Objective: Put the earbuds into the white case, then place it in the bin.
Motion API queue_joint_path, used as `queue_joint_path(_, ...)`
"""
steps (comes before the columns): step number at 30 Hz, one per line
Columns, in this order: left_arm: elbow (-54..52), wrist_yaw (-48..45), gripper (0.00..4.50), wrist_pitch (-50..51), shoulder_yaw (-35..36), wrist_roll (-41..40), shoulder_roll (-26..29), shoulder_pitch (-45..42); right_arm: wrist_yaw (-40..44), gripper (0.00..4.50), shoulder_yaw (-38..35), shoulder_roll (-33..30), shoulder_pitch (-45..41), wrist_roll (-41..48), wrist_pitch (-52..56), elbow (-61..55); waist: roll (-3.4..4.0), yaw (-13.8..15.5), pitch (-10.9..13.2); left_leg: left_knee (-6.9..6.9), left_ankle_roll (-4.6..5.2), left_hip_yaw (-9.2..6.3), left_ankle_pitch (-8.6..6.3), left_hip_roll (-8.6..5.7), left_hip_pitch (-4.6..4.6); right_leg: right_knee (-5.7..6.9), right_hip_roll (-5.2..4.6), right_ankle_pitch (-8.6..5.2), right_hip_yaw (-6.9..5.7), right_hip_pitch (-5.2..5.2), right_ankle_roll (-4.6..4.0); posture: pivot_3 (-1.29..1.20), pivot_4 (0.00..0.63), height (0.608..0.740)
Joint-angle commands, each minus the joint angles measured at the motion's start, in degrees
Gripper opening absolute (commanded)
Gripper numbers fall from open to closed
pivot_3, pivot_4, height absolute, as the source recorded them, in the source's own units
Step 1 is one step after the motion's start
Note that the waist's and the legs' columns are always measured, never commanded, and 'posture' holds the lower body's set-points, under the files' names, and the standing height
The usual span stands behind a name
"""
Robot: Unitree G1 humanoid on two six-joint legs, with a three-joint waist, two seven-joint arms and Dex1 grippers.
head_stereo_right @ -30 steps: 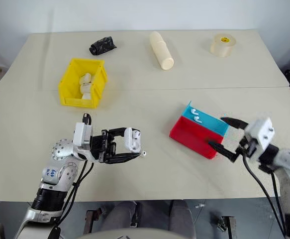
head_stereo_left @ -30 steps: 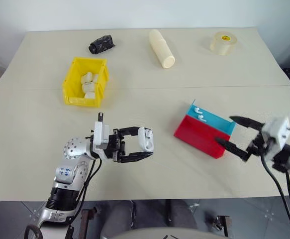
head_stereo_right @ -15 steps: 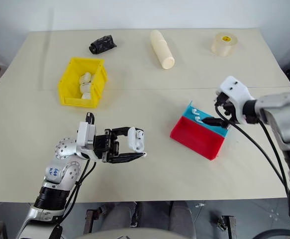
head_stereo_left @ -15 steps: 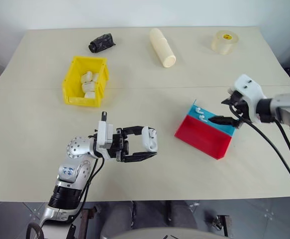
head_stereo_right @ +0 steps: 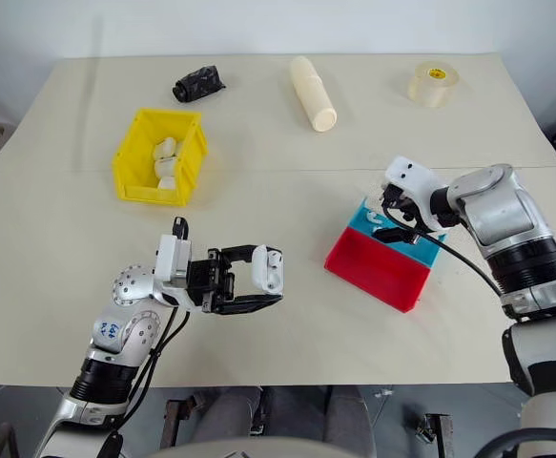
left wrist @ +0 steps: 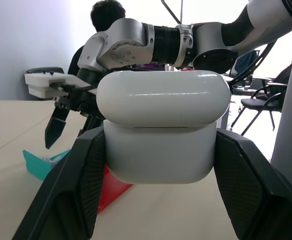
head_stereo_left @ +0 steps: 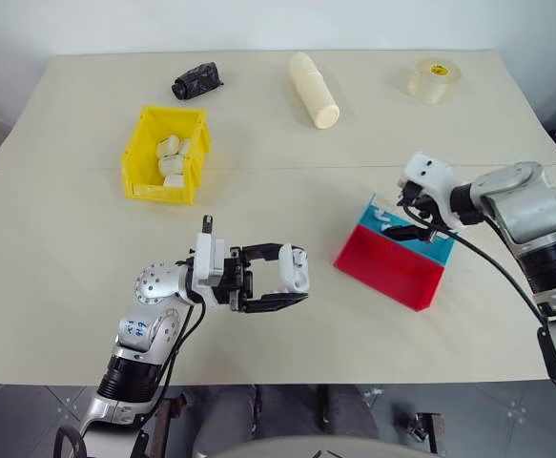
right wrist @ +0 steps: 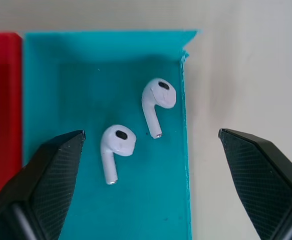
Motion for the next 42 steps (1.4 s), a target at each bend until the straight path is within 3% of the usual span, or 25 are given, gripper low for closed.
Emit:
queue_joint_path(1, -2.83, 0.42, 2.8, -0.42, -0.12, -0.14, 0.1, 0.02, 1.81, 4.31, 0.4, -0.07, -1.2, -2.44, -0.9, 0.55, 0.0, 0.0, 0.0, 0.0, 0.0, 0.0, 0.0, 0.01, 0.0, 0.0, 0.0, 0.0, 0.0, 0.0, 0.0, 0.0, 0.15, 0.74)
queue_joint_path(4, -2.79, 0.54, 2.8, -0.42, -0.03, -0.08, 0.19, -0.01, 2.58, 3.56, -0.07, 0.47, -1.36, -3.36, -1.3, 1.24, 0.0, 0.0, 0.0, 0.03, 0.0, 0.0, 0.0, 0.01, 0.0, 0.0, 0.0, 0.0, 0.0, -0.01, 0.0, 0.0, 0.15, 0.74)
queue_joint_path(9, -2.55, 0.55, 2.8, -0.44, -0.03, -0.04, 0.1, -0.34, 3.43, 1.85, -0.7, 1.43, -1.11, -4.06, -1.12, 0.79, 0.0, -0.01, 0.0, 0.28, 0.0, 0.01, 0.0, 0.01, 0.0, 0.01, 0.0, 0.0, 0.03, 0.0, 0.0, 0.0, 0.15, 0.74)
queue_joint_path(22, -2.38, 0.19, 2.8, -0.48, 0.0, 0.0, 0.29, -0.42, 3.73, 1.85, -1.34, 2.72, -0.25, -5.09, -1.69, 0.35, 0.0, -0.04, 0.0, 0.37, -0.02, 0.01, -0.01, 0.01, 0.0, 0.1, 0.0, 0.0, 0.05, -0.01, 0.0, 0.0, 0.15, 0.74)
queue_joint_path(25, -2.45, 0.11, 2.8, -0.53, 0.12, -0.01, 0.44, -0.25, 4.01, 1.3, -1.35, 2.95, 0.07, -4.92, -1.47, -0.12, 0.0, -0.12, 0.0, 0.36, -0.02, 0.01, -0.01, 0.01, 0.0, 0.11, 0.01, 0.0, 0.05, -0.01, 0.0, 0.0, 0.15, 0.74)
queue_joint_path(27, -2.5, 0.07, 2.8, -0.53, 0.17, 0.01, 0.57, -0.18, 3.5, 0.65, -1.77, 3.07, 0.16, -5.0, -1.56, -0.3, 0.0, -0.14, 0.0, 0.37, -0.02, 0.01, -0.01, 0.01, 0.0, 0.11, 0.01, 0.0, 0.05, -0.01, 0.0, 0.0, 0.15, 0.74)
queue_joint_path(42, -1.18, -1.27, 2.8, -0.76, 0.25, -0.29, 1.24, -0.78, 6.53, 0.65, -7.24, -2.32, 4.01, -2.65, -2.54, -5.98, 0.0, -0.11, 0.0, 0.35, -0.02, 0.01, -0.01, -0.03, -0.05, 0.11, -0.02, 0.0, 0.07, -0.07, 0.0, 0.0, 0.15, 0.74)
